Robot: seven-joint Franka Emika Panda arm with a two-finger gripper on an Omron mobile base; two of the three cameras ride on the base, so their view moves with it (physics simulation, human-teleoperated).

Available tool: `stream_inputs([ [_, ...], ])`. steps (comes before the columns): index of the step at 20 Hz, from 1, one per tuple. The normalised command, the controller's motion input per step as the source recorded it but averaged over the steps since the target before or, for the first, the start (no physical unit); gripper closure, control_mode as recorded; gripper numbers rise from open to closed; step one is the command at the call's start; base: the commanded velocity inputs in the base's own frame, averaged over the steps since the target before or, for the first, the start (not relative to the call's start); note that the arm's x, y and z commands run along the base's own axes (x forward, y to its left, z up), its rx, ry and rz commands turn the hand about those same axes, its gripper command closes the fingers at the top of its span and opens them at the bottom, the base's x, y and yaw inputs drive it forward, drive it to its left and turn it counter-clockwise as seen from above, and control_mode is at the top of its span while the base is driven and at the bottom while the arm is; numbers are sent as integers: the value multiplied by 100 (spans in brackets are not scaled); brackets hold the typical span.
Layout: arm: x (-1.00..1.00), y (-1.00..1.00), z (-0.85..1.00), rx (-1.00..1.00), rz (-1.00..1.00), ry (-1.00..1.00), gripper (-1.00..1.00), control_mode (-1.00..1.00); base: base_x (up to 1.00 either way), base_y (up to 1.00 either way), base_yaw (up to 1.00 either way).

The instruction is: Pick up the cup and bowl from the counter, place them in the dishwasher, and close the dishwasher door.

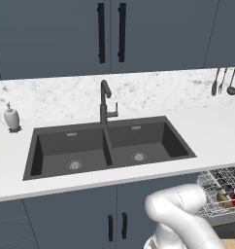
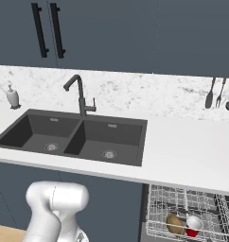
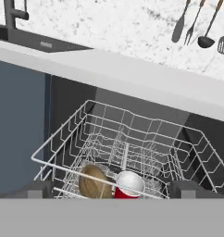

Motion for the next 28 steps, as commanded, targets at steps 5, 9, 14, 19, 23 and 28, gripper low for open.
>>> stream_inputs([
  [5,-5,3,-8,4,1,-5,-100,-100,0,0,0],
  [9,-36,-7,-26,5,0,-7,-100,-100,0,0,0],
  [14,-51,-9,-20,3,0,-6,-100,-100,0,0,0],
  [19,-29,-9,-67,8,0,0,-100,-100,0,0,0],
  [23,-8,-15,-93,8,0,0,-100,-100,0,0,0],
  [28,-8,-24,-67,7,0,0,-100,-100,0,0,0],
])
